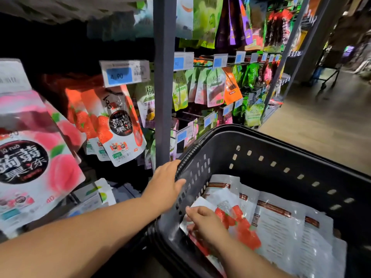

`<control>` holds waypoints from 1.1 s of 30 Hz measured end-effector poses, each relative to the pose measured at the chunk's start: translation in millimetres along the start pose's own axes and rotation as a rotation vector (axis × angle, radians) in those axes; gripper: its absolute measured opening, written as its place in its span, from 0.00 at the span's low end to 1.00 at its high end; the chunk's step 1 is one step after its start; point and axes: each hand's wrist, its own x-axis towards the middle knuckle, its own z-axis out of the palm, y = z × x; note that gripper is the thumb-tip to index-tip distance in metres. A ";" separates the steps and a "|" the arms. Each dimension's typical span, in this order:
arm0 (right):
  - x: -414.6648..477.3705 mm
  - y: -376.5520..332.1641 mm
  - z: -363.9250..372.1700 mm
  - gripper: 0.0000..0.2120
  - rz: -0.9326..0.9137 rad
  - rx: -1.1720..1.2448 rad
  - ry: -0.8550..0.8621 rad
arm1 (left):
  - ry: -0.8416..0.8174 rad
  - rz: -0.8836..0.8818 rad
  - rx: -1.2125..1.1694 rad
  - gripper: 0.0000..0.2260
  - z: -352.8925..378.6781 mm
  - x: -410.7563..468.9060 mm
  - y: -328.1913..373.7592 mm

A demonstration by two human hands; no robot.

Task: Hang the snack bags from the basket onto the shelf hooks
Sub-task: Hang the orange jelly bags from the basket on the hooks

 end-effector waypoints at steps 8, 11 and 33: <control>24.2 36.7 -61.7 0.07 -0.277 -0.879 0.220 | 0.001 0.008 0.040 0.29 -1.8 -13.7 -2.8; 20.9 46.2 -85.9 0.16 -0.280 -1.095 0.342 | 0.002 0.010 0.041 0.29 -2.6 -12.9 -2.5; 15.6 32.4 -126.7 0.10 0.052 -1.085 0.258 | -0.003 0.000 0.002 0.30 -1.8 -5.5 3.4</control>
